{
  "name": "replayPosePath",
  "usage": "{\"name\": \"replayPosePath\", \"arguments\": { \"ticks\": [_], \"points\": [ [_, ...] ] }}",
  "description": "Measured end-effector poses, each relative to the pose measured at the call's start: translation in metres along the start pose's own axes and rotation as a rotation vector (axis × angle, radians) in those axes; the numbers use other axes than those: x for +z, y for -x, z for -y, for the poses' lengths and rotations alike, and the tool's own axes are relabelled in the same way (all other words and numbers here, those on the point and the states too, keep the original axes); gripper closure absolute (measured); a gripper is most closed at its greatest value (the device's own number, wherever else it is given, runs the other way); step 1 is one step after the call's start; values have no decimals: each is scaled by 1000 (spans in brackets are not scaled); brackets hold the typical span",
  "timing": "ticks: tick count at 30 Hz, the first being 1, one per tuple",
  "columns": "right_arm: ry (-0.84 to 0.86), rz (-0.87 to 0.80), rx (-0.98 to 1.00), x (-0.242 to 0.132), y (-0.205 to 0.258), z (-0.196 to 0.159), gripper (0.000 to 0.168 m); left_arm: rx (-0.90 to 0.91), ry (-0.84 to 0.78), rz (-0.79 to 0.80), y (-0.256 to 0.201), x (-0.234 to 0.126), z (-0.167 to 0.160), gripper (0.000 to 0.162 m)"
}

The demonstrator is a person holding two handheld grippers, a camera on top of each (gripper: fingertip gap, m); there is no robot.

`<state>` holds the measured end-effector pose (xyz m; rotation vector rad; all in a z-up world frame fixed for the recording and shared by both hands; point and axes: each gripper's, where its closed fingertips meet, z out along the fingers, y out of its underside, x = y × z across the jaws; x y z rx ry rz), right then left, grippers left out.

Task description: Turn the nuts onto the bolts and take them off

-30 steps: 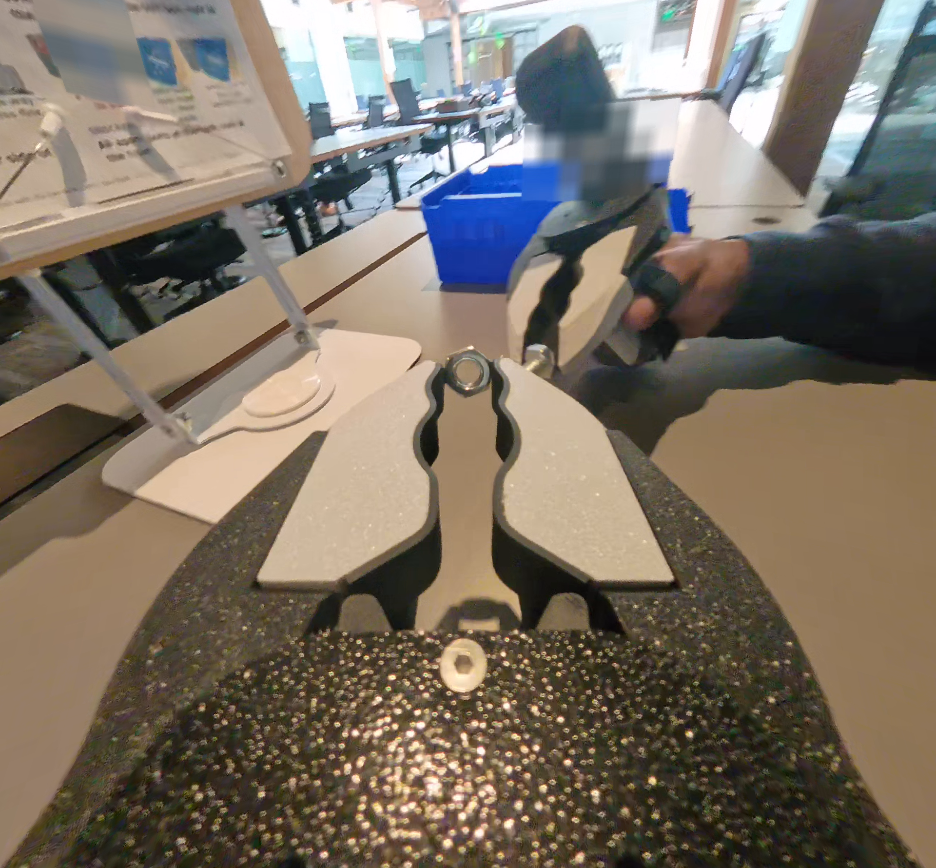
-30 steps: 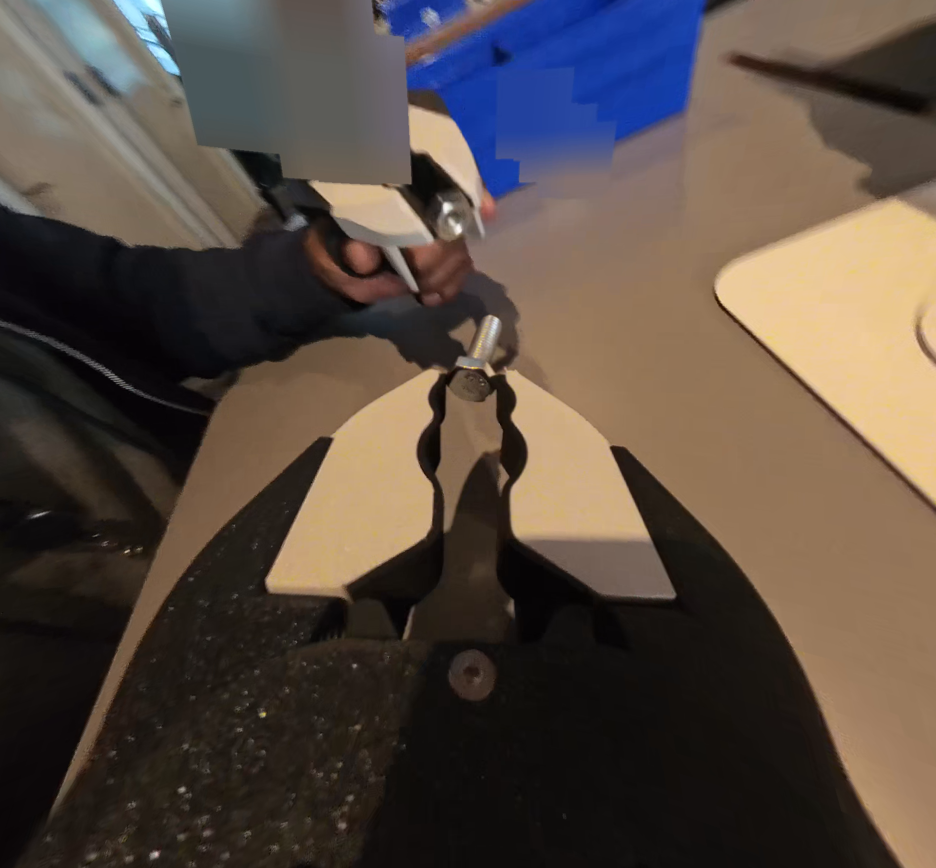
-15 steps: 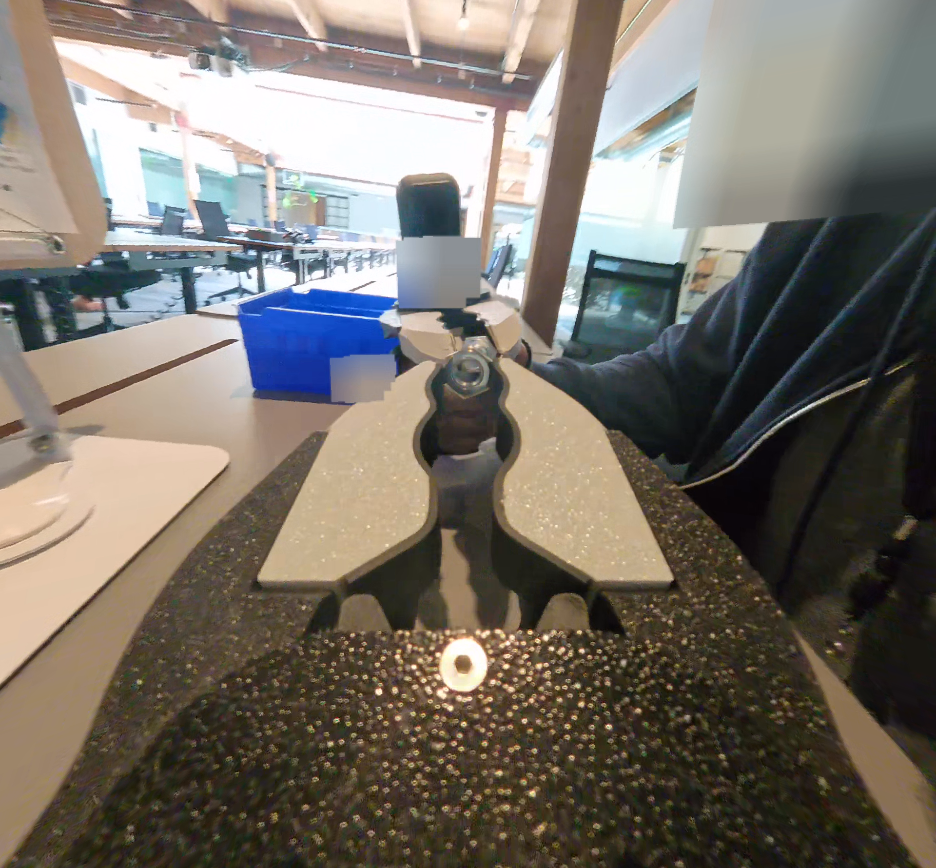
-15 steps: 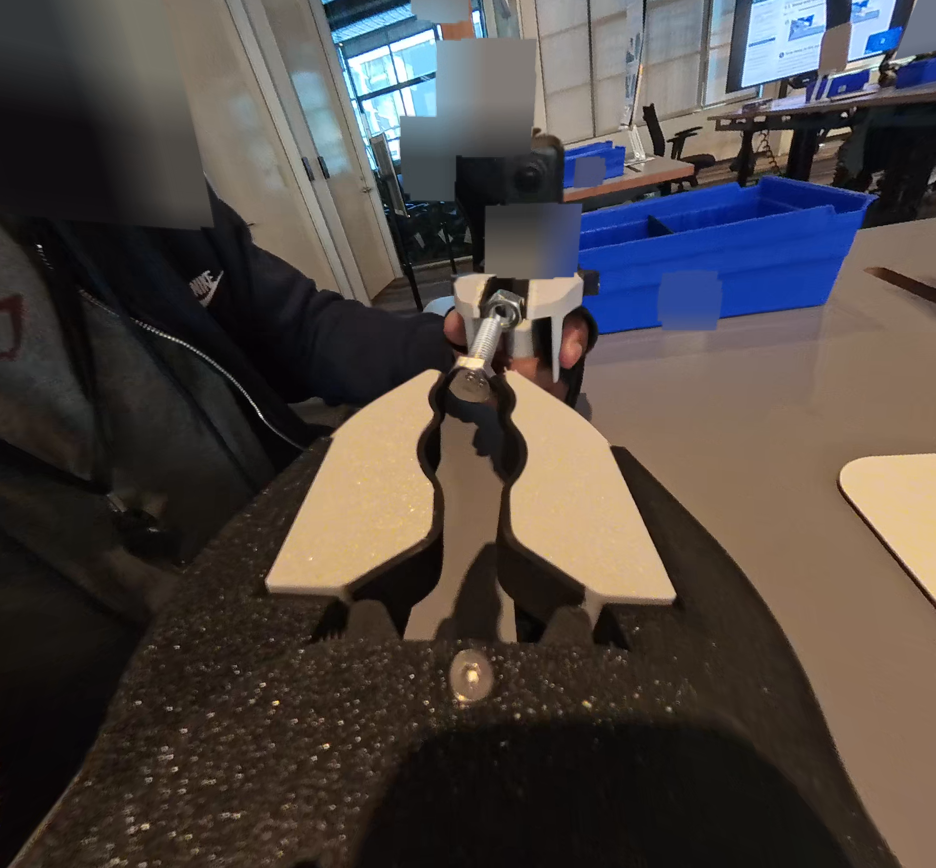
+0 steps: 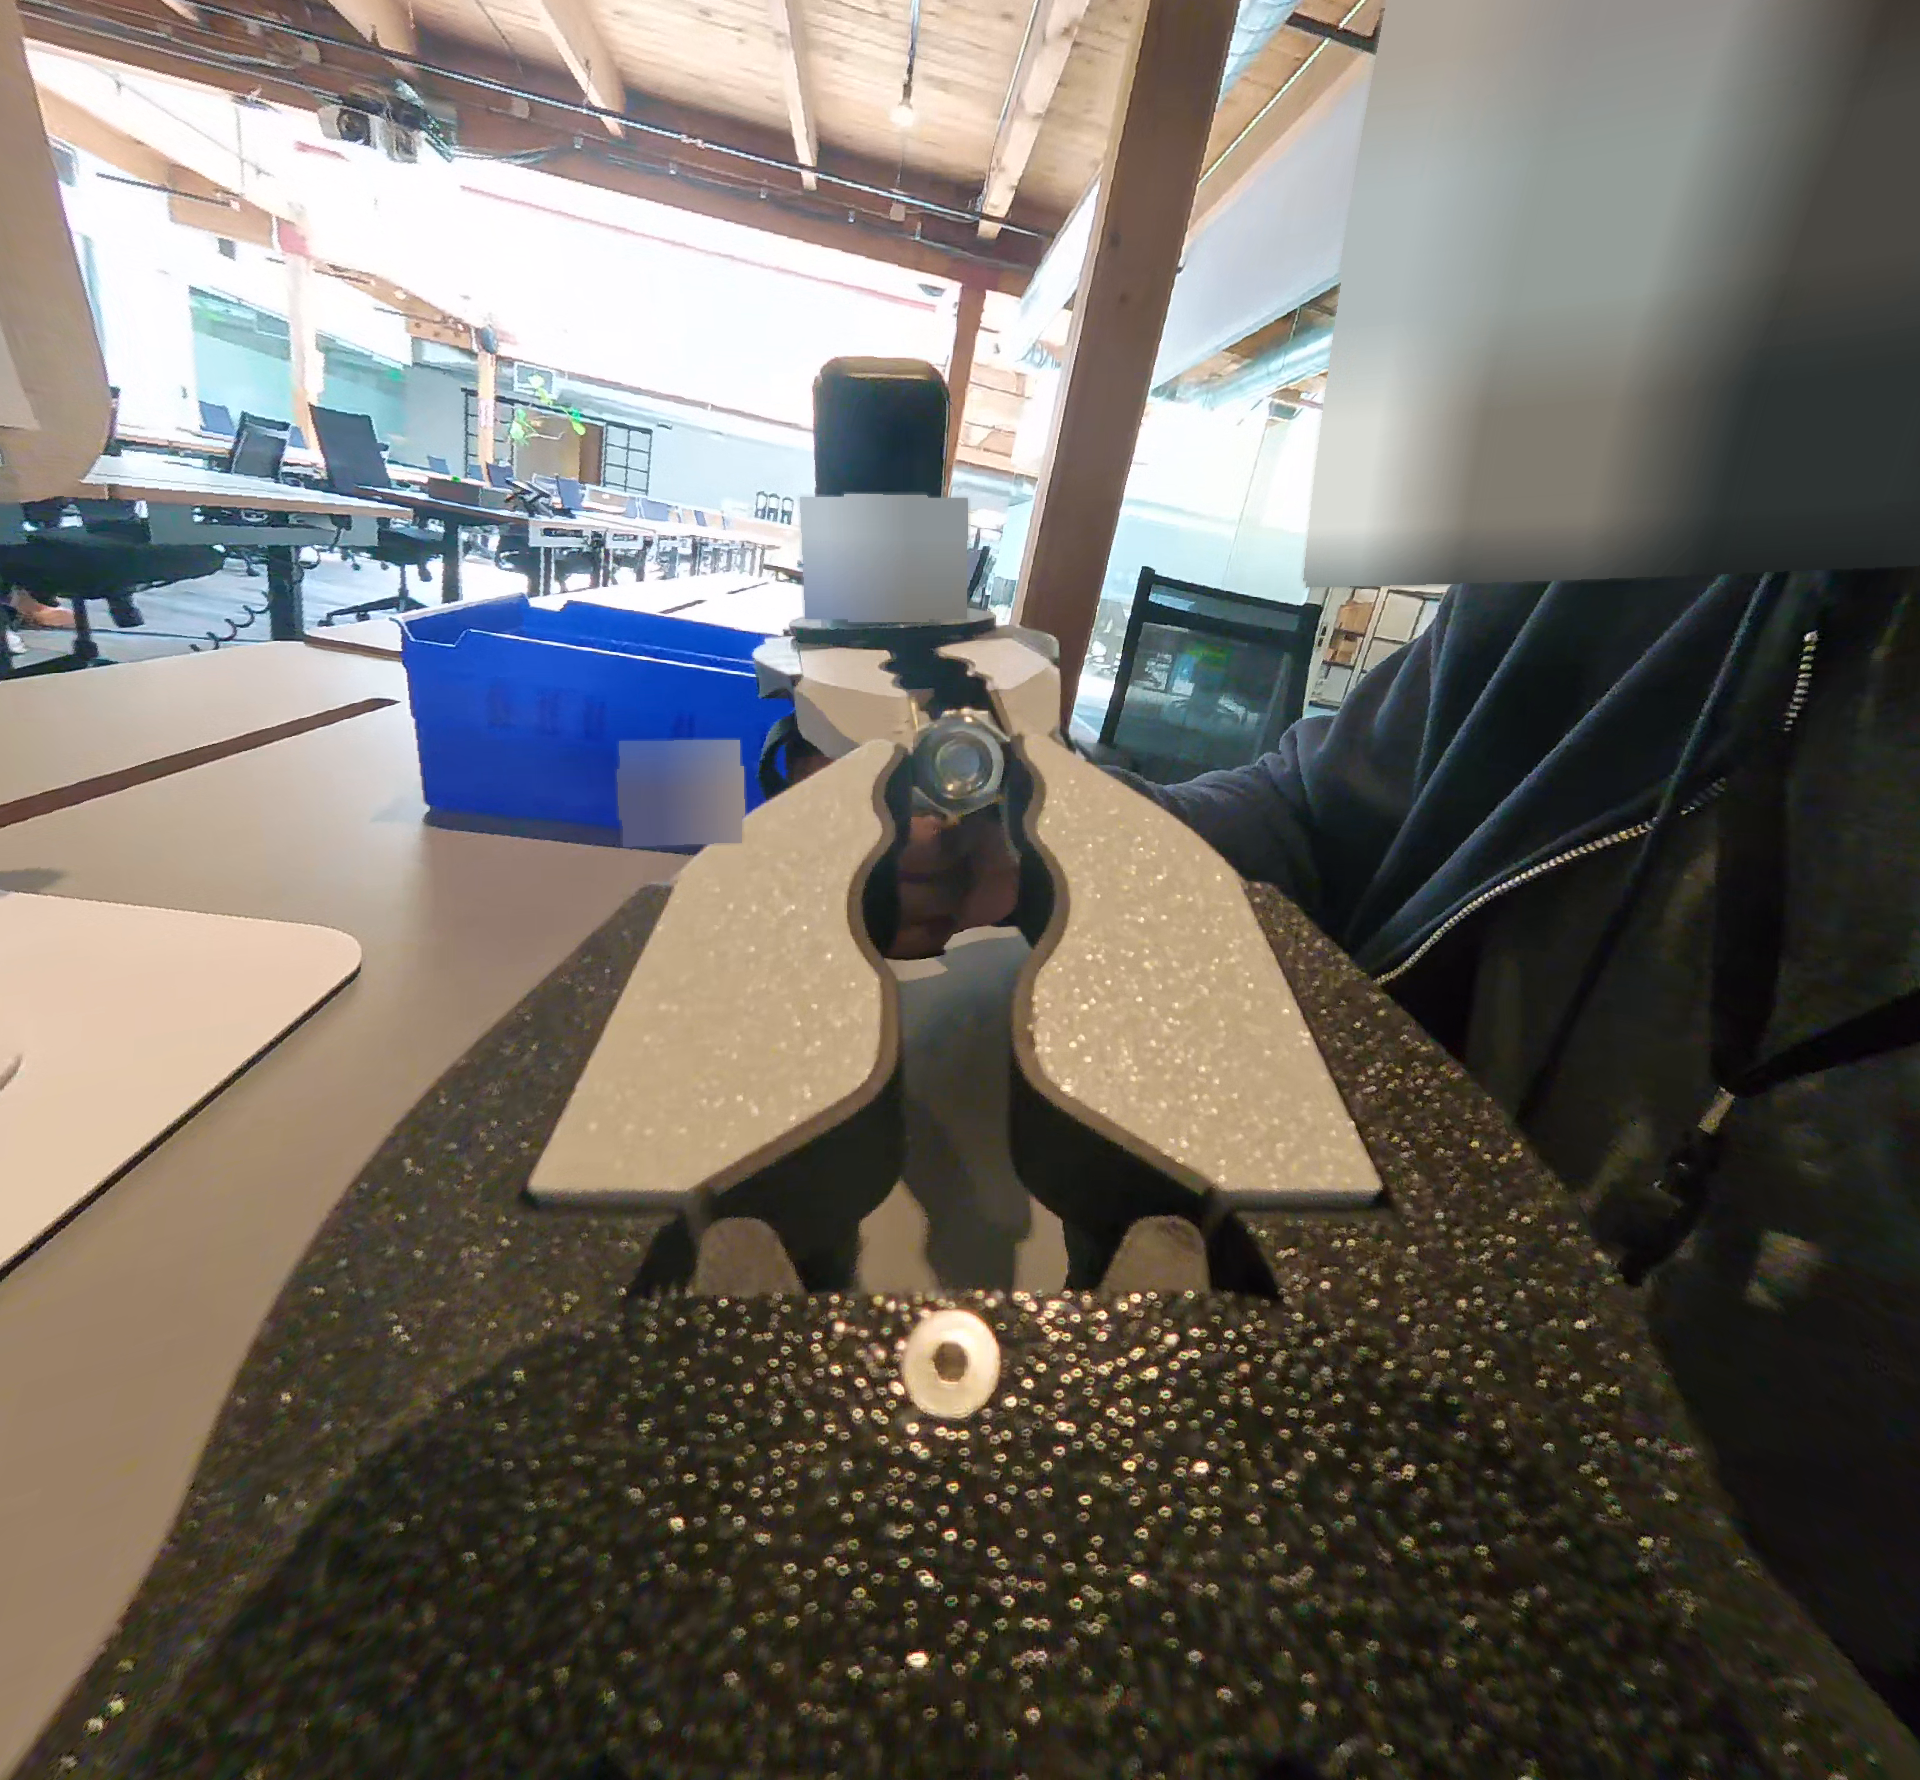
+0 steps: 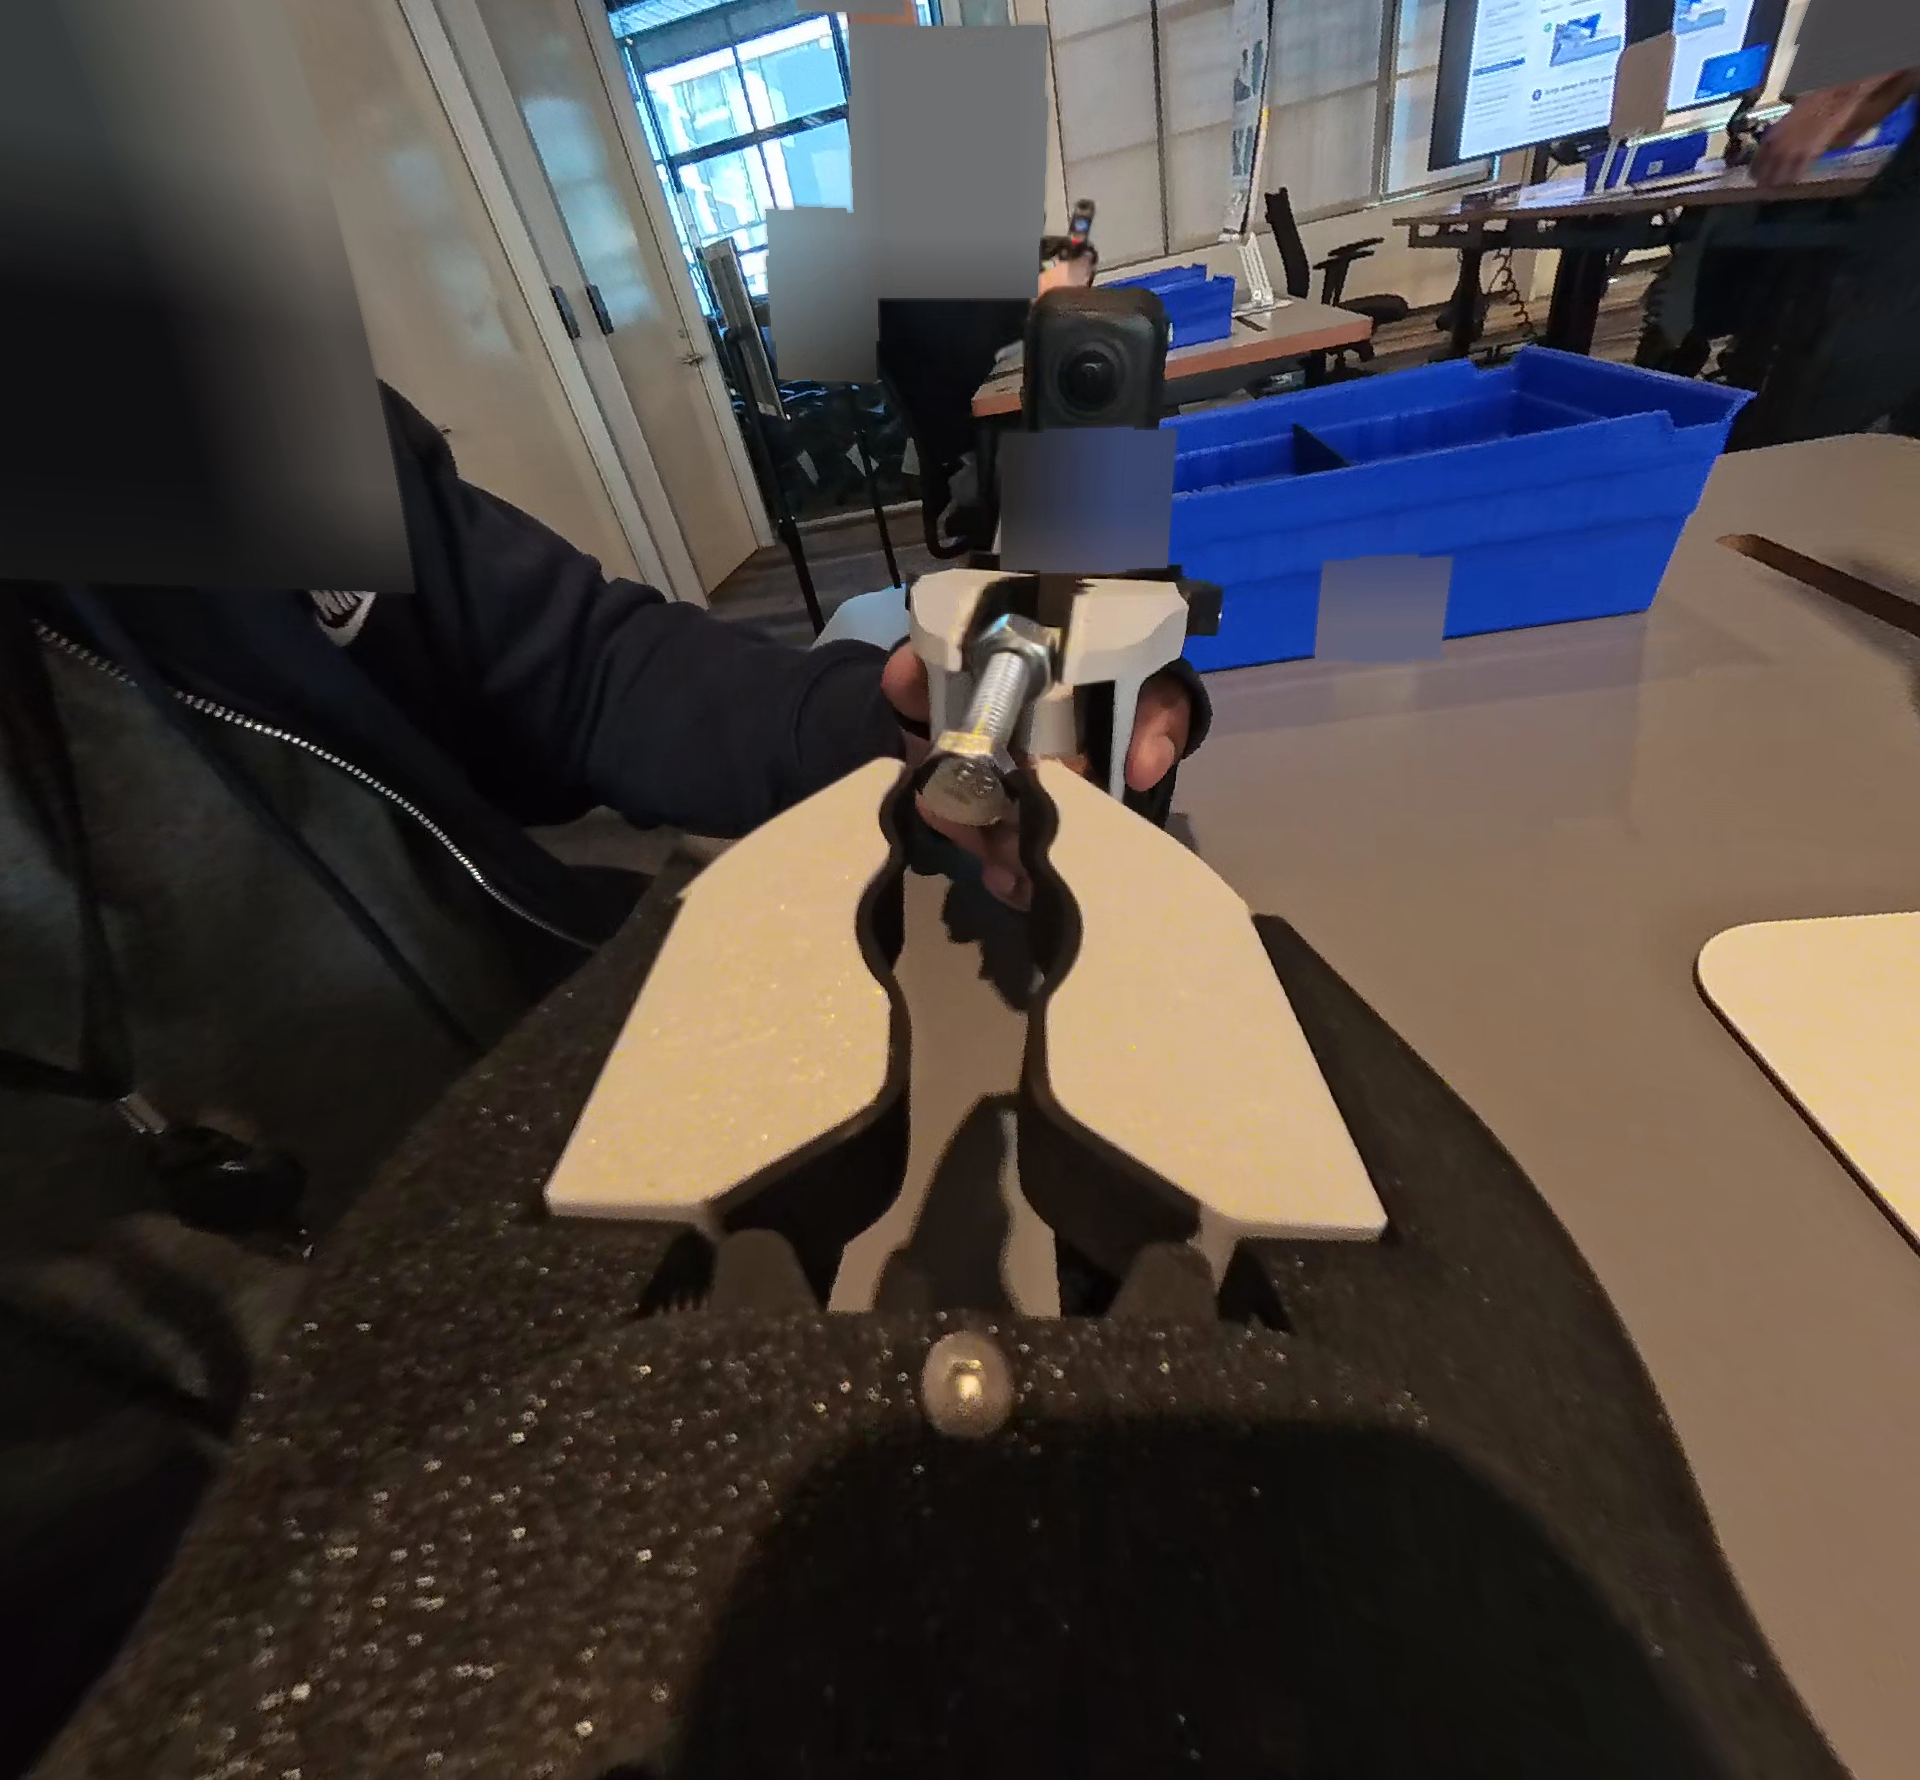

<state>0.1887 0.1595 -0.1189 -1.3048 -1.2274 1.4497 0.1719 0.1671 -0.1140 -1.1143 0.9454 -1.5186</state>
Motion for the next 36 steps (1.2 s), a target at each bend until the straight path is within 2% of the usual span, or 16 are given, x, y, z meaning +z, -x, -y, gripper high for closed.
{"name": "replayPosePath", "arguments": {
  "ticks": [7, 11, 21, 28, 36],
  "points": [
    [-1, 8, 30, 1, -1, -2, 151, 100, 72, 43, 1, -1, -5, 145],
    [-26, 66, 125, 1, 1, -4, 150, 172, 104, 58, 0, -1, -5, 145],
    [-151, 212, 402, -2, 1, -1, 150, 486, 201, 138, -2, -2, -9, 145],
    [-175, 231, 478, 0, -1, -4, 150, 652, 243, 226, 3, -3, -10, 144],
    [-203, 251, 493, 1, 0, -1, 150, 639, 249, 229, 2, 0, -12, 144]
  ]
}}
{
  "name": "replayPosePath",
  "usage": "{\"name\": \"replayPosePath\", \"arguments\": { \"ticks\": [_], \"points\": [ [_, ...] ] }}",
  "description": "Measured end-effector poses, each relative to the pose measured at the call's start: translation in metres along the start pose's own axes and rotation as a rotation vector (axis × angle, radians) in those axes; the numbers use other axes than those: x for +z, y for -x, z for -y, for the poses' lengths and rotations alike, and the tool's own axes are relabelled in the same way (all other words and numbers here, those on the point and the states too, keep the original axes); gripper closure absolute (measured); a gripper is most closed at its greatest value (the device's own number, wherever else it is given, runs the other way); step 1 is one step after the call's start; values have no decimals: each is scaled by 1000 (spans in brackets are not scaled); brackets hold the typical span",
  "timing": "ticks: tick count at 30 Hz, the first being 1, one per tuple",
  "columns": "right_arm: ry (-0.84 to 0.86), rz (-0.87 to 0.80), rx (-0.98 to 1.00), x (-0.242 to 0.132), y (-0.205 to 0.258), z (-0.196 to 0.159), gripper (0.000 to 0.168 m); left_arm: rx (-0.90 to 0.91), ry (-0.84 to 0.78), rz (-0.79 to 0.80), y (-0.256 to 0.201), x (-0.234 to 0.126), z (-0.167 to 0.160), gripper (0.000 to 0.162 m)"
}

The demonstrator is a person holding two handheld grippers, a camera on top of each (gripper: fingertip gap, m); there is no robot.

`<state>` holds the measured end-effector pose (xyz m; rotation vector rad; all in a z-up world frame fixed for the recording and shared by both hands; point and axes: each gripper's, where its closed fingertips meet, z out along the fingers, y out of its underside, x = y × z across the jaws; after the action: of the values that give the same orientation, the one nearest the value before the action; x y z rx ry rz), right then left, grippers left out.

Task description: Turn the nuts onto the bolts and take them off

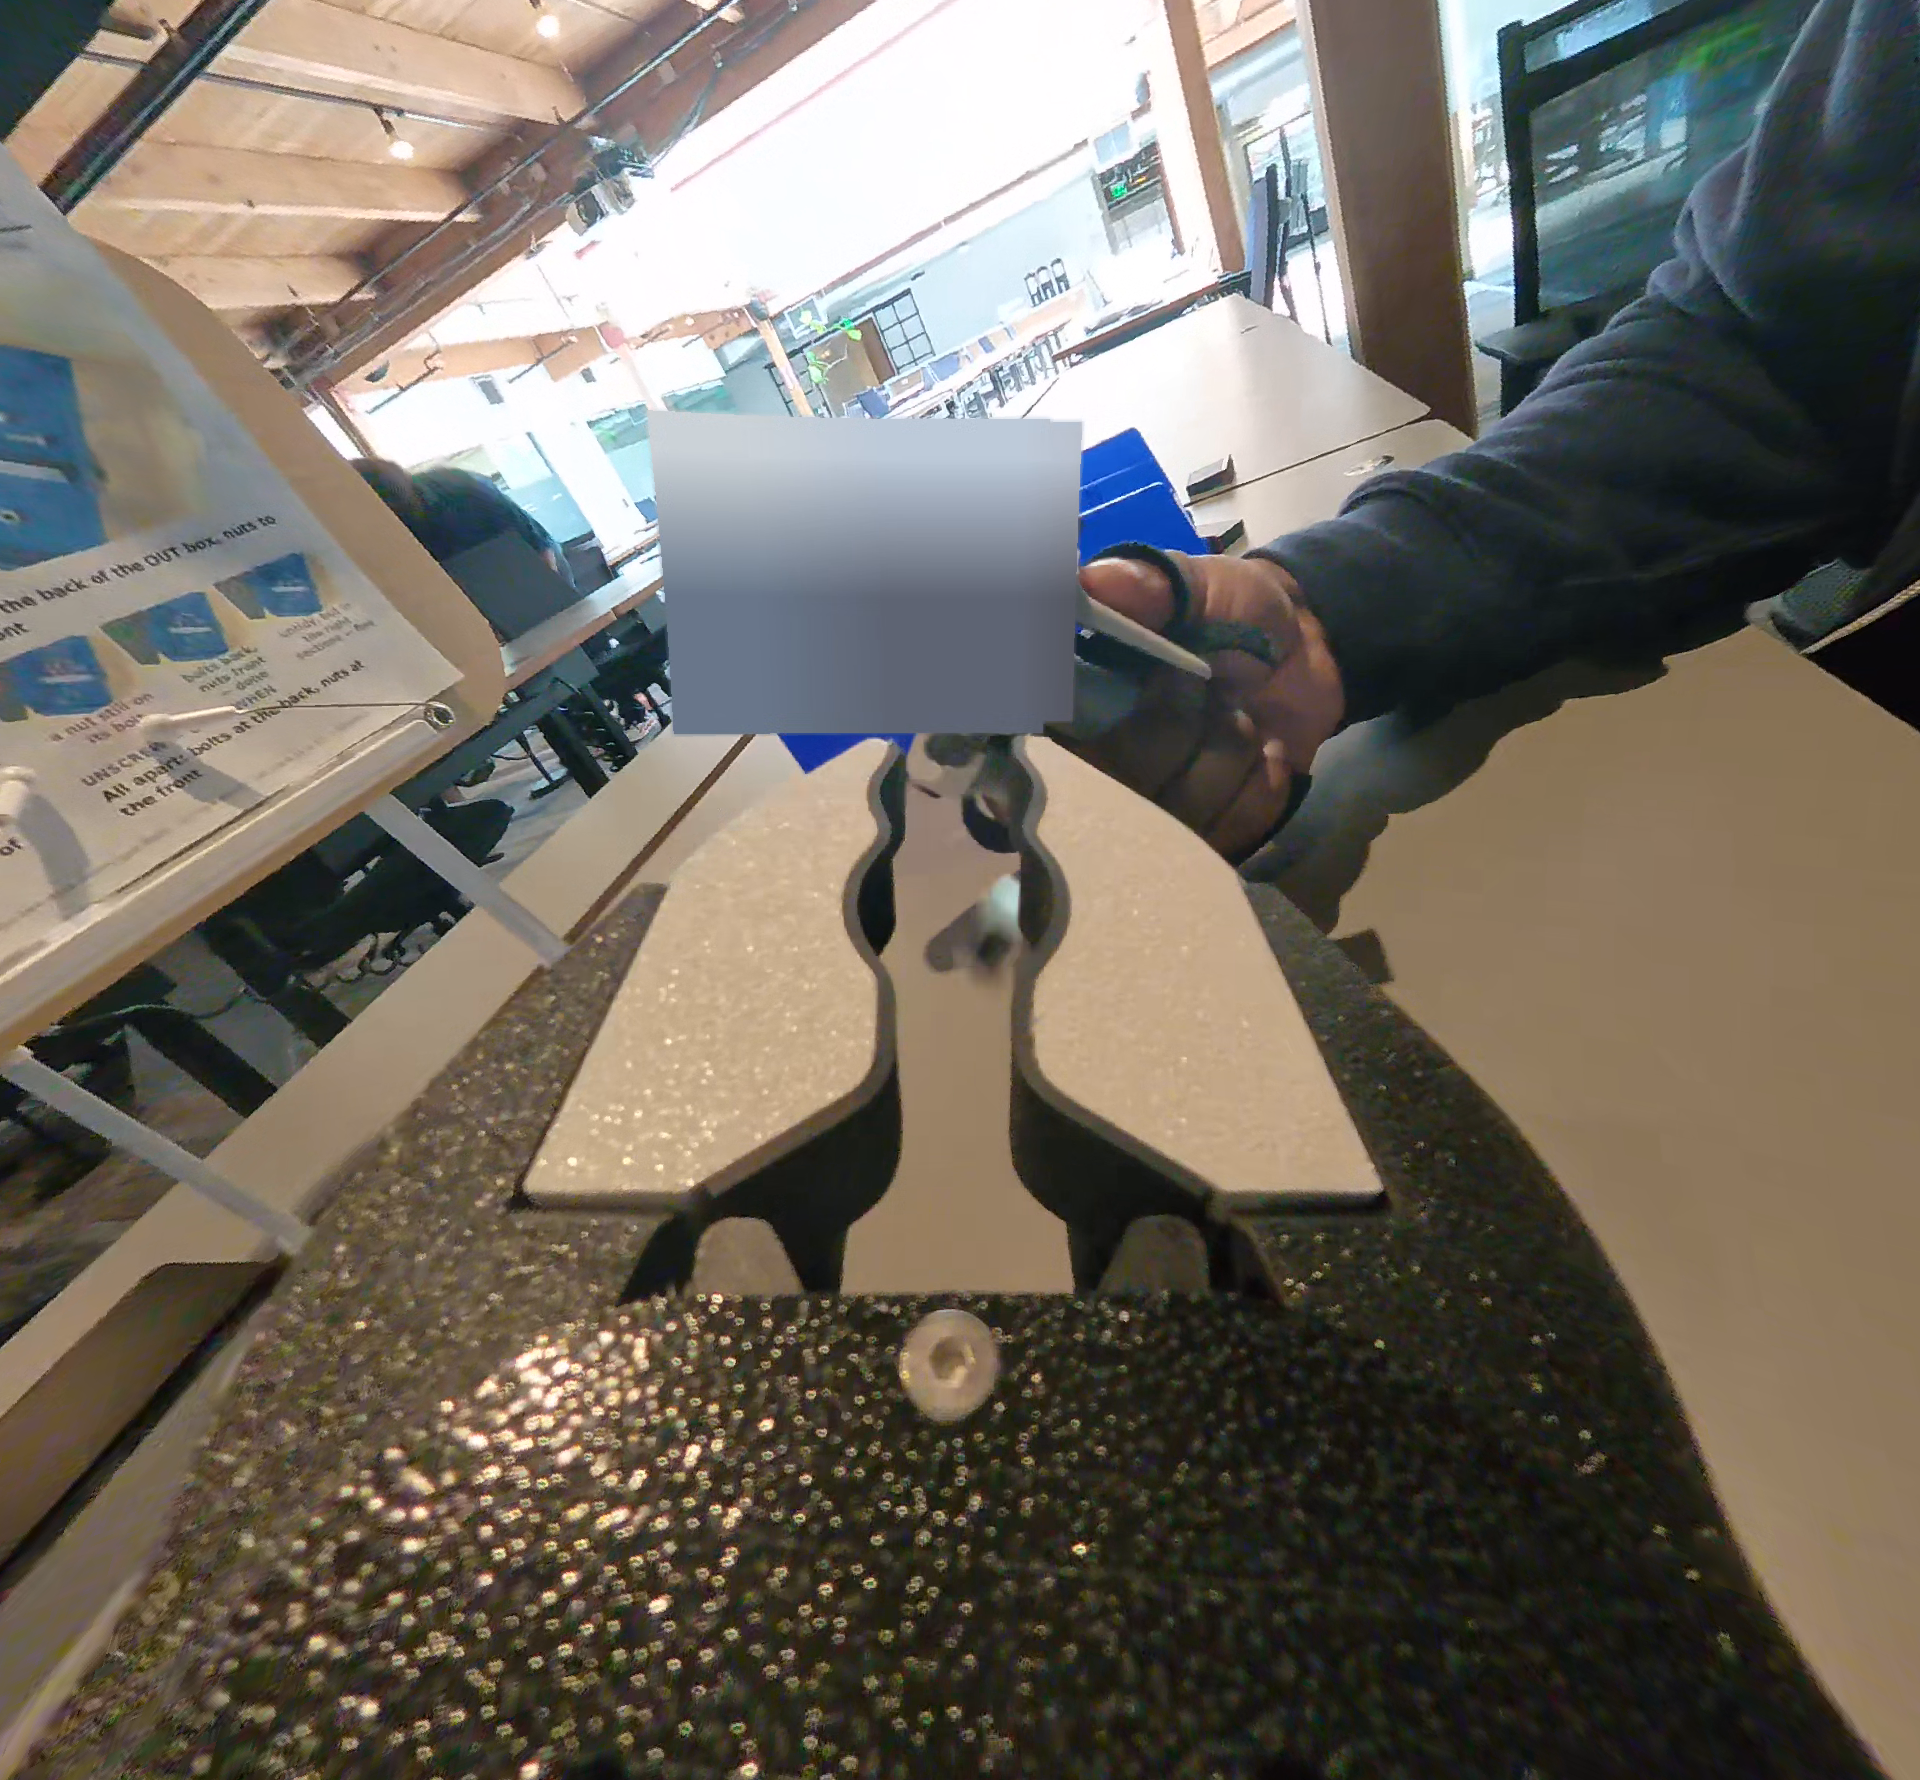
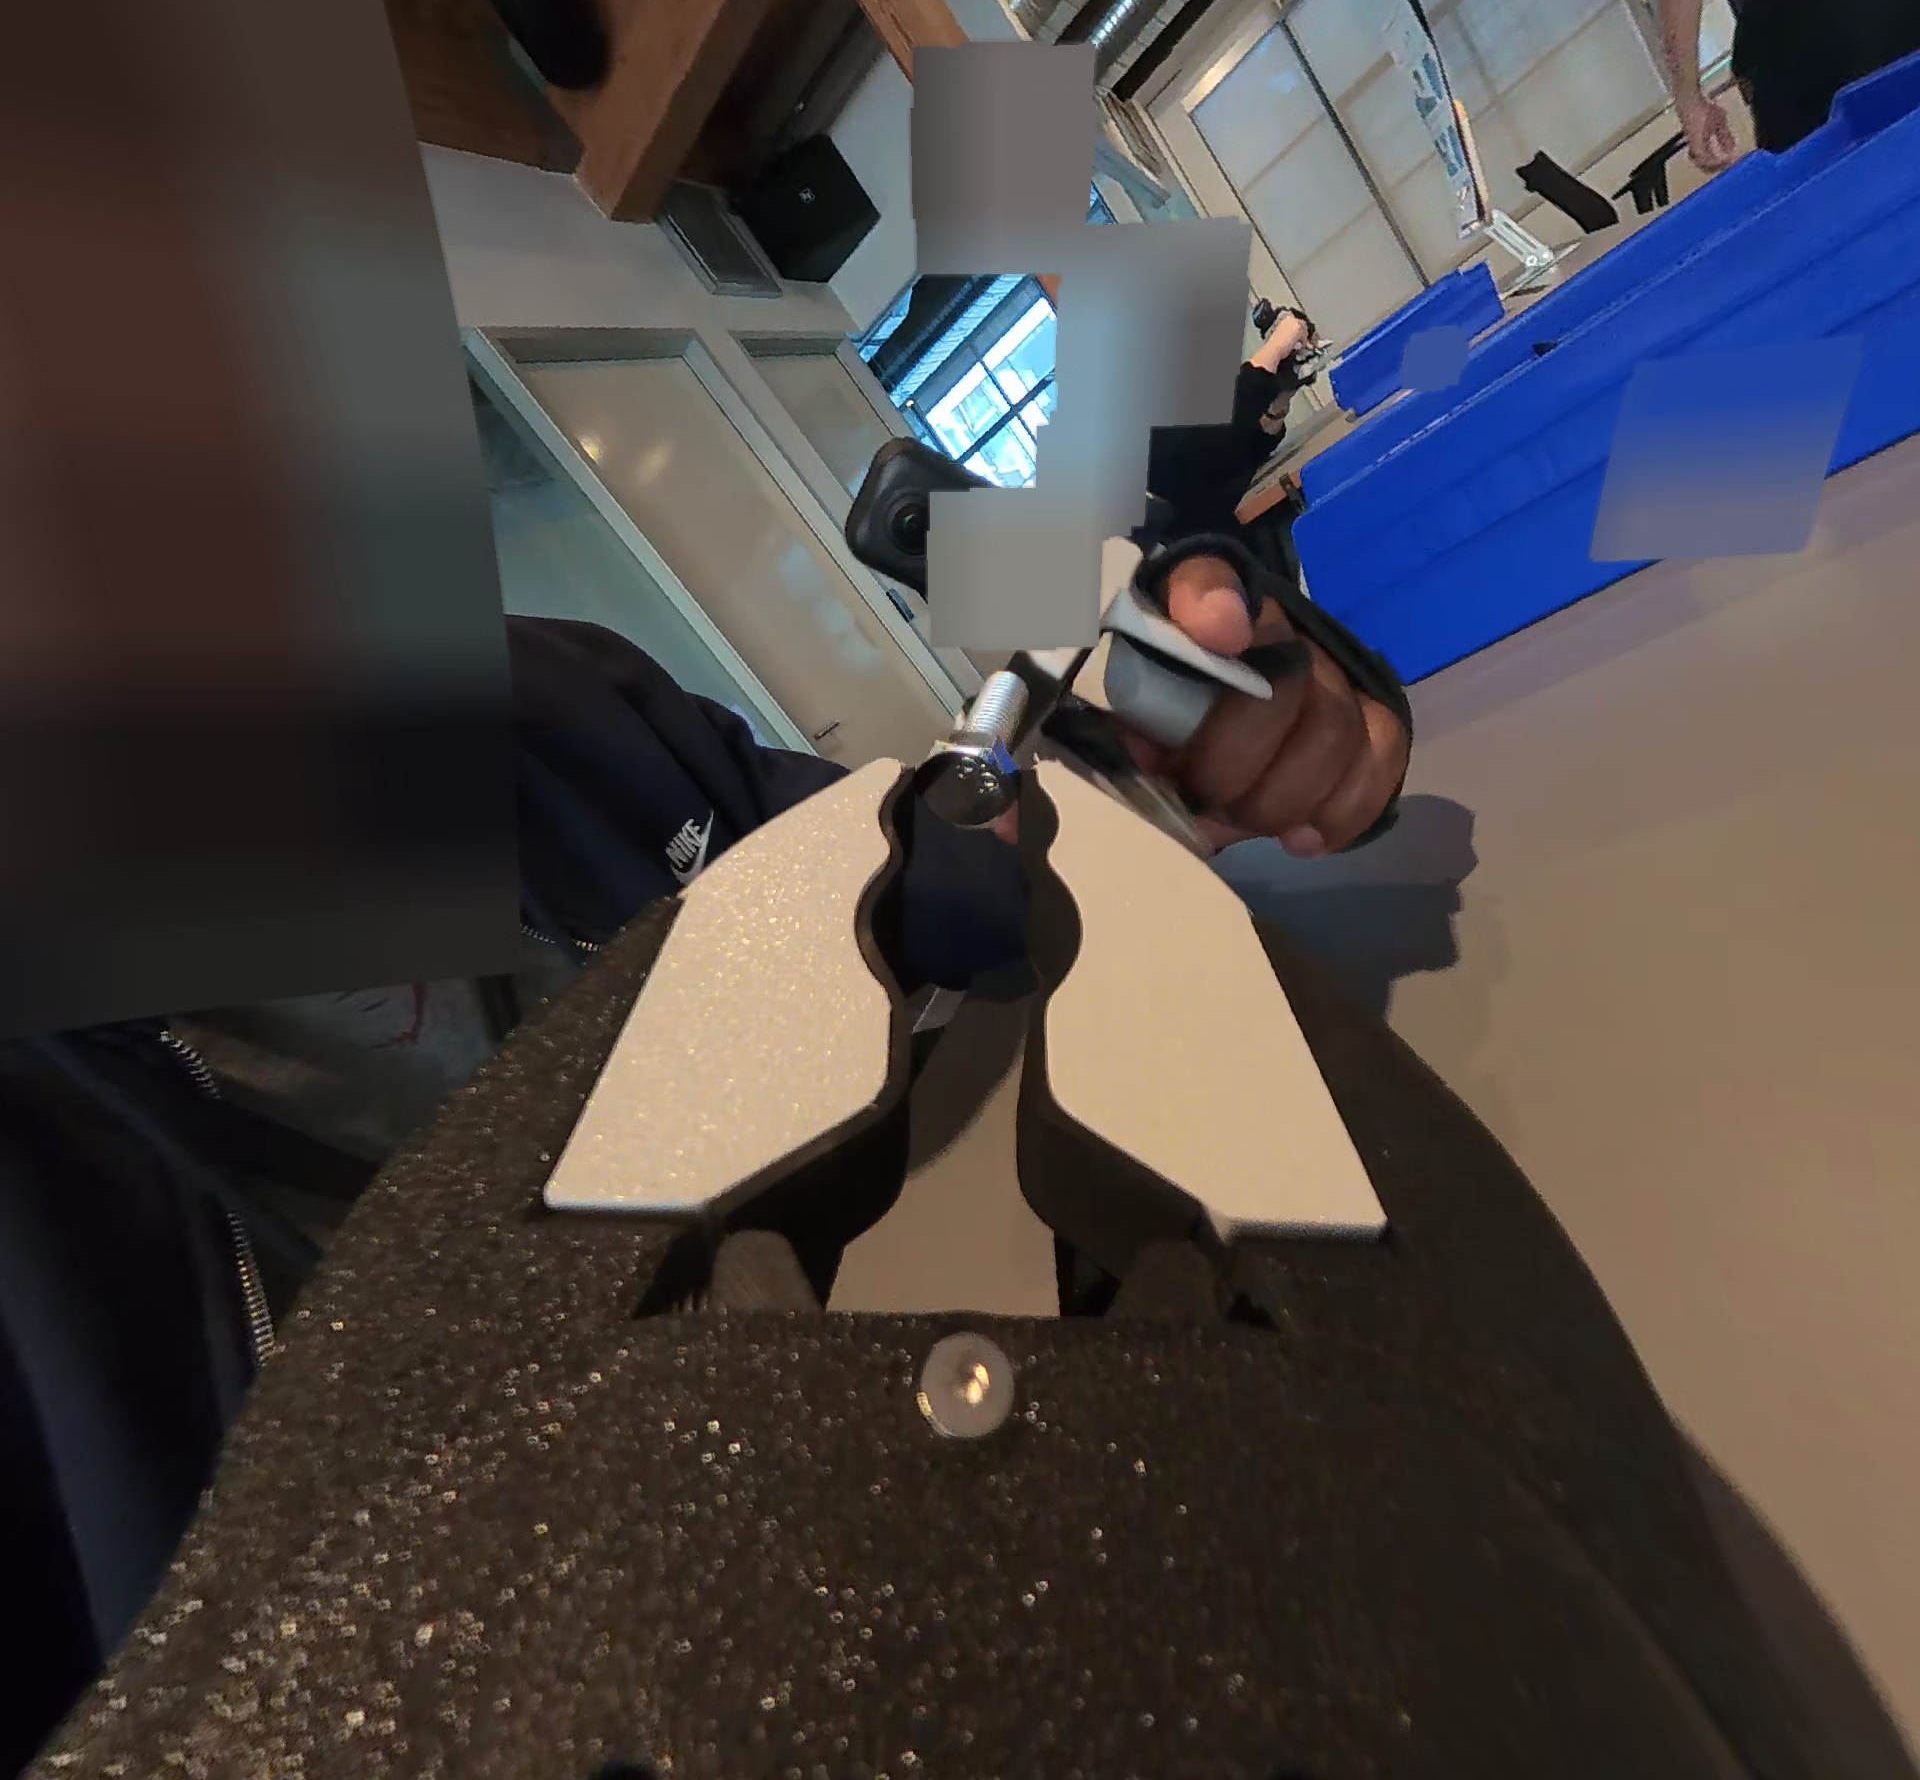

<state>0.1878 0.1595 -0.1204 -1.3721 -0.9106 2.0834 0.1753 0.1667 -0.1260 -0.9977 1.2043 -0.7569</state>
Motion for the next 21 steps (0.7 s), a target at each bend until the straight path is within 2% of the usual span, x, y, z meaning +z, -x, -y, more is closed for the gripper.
{"name": "replayPosePath", "arguments": {
  "ticks": [6, 10, 12, 13, 16, 19, 21],
  "points": [
    [1, -22, -11, -2, -3, 2, 150, -48, 7, -1, 2, 0, -5, 148],
    [30, -112, -69, -13, -9, 7, 150, -97, 58, 57, 21, -10, -16, 151],
    [40, -154, -102, -19, -11, 10, 150, -93, 172, 184, 48, -22, -35, 151],
    [47, -176, -115, -22, -13, 12, 150, -148, 214, 257, 64, -29, -46, 151],
    [60, -237, -153, -30, -20, 15, 150, -334, 351, 344, 94, -43, -87, 147],
    [43, -245, -166, -34, -18, 21, 150, -281, 526, 423, 130, -44, -122, 144],
    [41, -252, -174, -36, -18, 22, 150, -205, 575, 441, 156, -36, -137, 142]
  ]
}}
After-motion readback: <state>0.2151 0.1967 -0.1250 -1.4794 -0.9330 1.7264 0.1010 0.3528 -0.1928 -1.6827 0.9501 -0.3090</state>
